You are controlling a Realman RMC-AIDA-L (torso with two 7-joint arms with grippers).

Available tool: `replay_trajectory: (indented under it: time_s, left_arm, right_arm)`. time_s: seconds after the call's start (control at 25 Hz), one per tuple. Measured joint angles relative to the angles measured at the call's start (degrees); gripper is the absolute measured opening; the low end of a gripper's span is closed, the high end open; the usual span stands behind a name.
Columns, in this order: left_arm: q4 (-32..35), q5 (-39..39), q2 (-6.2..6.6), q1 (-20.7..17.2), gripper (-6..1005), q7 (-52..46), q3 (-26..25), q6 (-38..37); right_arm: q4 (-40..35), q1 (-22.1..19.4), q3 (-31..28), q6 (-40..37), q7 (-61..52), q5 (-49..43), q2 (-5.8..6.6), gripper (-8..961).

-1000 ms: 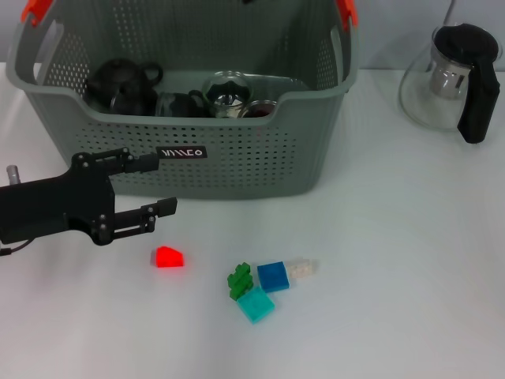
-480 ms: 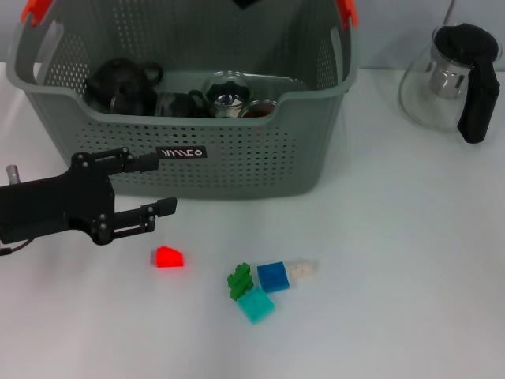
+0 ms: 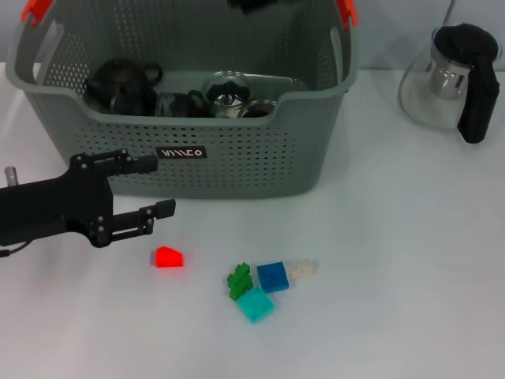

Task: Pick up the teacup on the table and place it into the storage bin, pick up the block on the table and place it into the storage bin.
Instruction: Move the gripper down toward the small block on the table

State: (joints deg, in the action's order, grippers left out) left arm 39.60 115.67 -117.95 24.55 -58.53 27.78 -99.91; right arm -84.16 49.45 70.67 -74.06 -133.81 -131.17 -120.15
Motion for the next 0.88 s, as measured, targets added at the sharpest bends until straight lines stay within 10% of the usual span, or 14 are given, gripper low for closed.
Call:
replay_trajectory:
  time_s: [0.48, 0.88]
  left_arm:
    - [0.05, 0.0, 0.0, -0.37, 674, 0.69, 0.0, -0.19]
    - [-0.06, 0.0, -0.09, -0.25, 675, 0.78, 0.0, -0.69]
  right_arm:
    - [-13.11, -13.41, -0.32, -30.55, 1.37, 7.24, 0.01, 942]
    - [-4.28, -14.66, 4.19, -30.85, -0.3, -2.03, -0.06, 941]
